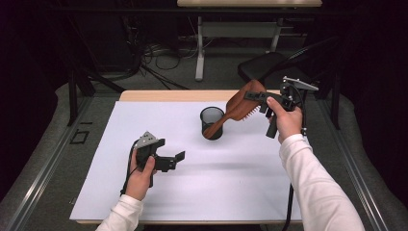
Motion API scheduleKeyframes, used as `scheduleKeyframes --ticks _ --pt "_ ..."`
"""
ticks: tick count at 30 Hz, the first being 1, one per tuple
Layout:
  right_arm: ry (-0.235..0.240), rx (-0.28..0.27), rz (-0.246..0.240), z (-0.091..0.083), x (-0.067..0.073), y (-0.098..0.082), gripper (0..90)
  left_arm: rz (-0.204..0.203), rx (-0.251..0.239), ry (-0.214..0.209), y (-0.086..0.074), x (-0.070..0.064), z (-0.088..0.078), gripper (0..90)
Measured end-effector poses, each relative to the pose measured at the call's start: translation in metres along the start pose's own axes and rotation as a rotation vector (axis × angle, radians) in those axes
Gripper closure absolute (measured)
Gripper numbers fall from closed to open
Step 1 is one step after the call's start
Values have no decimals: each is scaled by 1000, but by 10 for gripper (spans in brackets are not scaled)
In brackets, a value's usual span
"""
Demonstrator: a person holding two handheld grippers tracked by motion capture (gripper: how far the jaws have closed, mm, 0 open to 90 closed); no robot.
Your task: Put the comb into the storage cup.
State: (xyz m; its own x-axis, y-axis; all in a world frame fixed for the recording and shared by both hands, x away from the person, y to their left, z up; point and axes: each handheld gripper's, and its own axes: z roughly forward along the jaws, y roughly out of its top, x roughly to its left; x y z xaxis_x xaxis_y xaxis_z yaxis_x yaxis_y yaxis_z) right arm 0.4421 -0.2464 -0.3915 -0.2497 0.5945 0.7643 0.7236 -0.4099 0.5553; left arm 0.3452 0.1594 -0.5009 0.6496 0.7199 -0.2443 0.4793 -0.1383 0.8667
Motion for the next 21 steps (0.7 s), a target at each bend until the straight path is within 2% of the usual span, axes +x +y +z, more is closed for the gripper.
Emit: scheduleKeyframes --ticks 10,21 --pt "-23 -20 5 6 4 8 503 -2 -4 6 0 0 -1 5" --pt "-65 -95 12 6 1 15 503 -2 -2 5 0 1 -2 5"
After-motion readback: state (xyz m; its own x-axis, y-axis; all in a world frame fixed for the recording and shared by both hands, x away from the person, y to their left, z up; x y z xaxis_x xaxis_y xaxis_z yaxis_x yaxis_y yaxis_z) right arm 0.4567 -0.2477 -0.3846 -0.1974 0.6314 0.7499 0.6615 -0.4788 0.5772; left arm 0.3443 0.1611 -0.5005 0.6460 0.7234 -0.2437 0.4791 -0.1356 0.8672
